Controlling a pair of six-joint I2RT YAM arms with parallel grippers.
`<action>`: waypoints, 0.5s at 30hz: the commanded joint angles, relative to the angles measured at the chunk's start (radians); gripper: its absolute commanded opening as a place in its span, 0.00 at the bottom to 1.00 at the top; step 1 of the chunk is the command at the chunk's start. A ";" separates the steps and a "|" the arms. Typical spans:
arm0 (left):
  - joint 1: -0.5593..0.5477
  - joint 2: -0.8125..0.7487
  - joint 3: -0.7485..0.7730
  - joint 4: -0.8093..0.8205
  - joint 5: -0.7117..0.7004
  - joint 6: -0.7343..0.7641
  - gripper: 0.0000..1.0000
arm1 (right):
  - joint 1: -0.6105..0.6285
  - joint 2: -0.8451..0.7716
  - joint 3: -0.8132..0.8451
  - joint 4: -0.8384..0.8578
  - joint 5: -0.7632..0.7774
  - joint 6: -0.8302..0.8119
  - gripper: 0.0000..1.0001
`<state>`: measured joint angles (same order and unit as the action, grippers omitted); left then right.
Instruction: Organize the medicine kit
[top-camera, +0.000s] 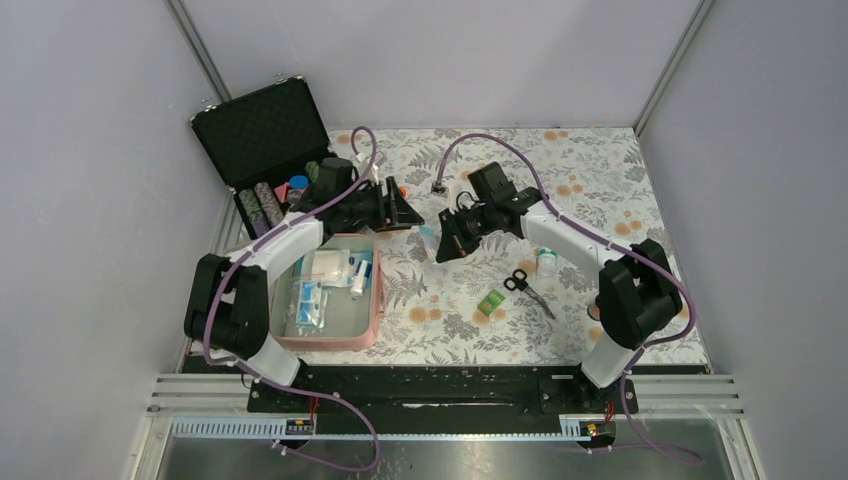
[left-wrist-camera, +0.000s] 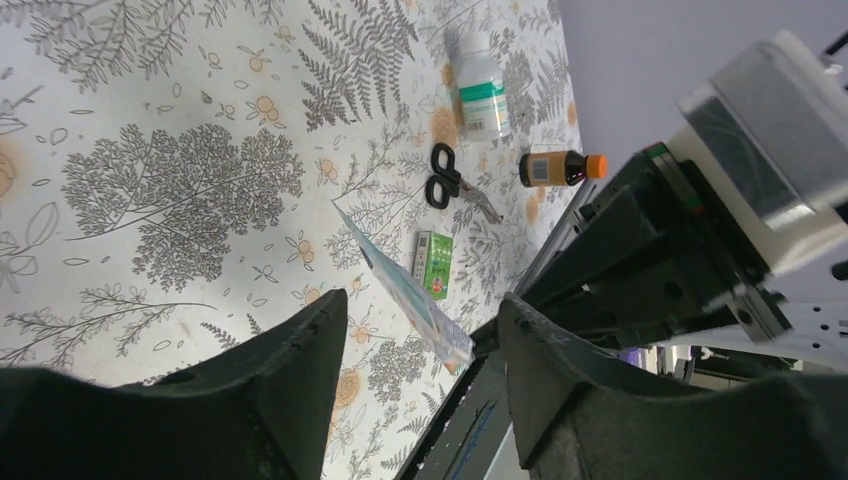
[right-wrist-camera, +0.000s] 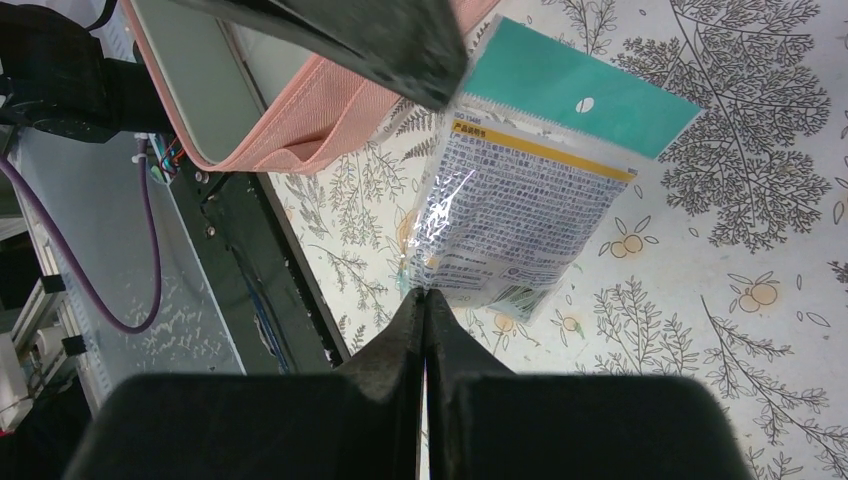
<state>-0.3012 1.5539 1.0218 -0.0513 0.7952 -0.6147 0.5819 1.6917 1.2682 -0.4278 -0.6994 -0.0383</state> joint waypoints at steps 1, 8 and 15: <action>-0.041 0.057 0.086 -0.103 -0.056 0.052 0.51 | 0.018 0.002 0.019 0.026 -0.008 0.008 0.00; -0.047 0.104 0.121 -0.137 -0.058 0.067 0.06 | 0.027 -0.012 0.007 0.026 0.003 -0.005 0.00; -0.039 0.050 0.126 -0.157 0.018 0.158 0.00 | 0.026 0.027 0.084 -0.099 -0.044 -0.048 0.29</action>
<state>-0.3508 1.6653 1.0981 -0.1905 0.7650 -0.5484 0.5972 1.6947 1.2739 -0.4412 -0.7010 -0.0448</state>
